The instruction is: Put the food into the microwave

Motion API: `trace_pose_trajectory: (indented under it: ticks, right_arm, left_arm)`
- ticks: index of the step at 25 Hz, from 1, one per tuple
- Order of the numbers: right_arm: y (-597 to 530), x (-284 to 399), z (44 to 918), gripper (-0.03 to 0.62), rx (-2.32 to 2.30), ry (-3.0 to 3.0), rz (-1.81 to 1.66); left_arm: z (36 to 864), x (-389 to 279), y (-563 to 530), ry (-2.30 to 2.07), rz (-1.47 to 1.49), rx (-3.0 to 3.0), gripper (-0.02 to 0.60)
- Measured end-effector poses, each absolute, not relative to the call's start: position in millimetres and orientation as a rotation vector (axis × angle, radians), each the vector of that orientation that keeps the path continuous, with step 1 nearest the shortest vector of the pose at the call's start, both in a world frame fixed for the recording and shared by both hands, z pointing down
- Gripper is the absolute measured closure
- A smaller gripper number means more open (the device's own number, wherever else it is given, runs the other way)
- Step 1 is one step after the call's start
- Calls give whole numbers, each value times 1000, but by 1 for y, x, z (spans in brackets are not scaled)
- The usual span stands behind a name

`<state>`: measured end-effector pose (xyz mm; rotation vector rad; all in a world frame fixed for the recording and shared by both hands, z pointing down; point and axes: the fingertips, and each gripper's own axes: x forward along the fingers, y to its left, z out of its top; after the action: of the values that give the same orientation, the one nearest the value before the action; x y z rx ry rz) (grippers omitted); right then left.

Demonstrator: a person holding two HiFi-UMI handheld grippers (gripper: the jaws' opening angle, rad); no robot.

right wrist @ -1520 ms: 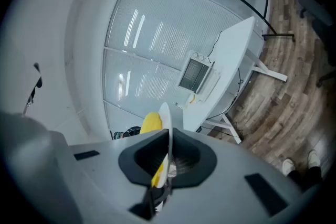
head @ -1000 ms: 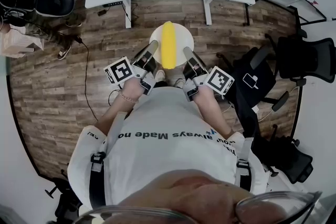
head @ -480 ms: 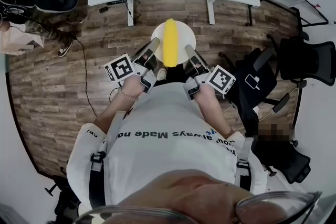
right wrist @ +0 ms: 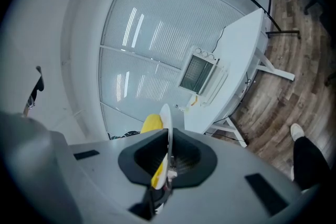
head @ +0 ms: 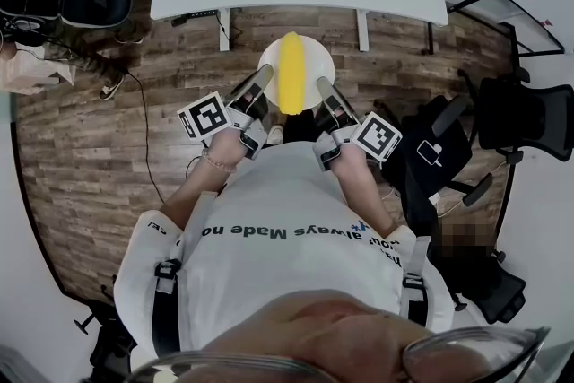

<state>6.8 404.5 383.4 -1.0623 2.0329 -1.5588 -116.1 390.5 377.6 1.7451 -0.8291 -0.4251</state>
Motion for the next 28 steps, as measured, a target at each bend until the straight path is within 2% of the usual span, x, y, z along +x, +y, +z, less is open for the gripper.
trace_pose_trajectory:
  ticks: [28]
  right_arm:
    - [181,107,390,572,-1031,2022,-1617]
  left_arm:
    - [383,-16,170,-883,-428,1709,565]
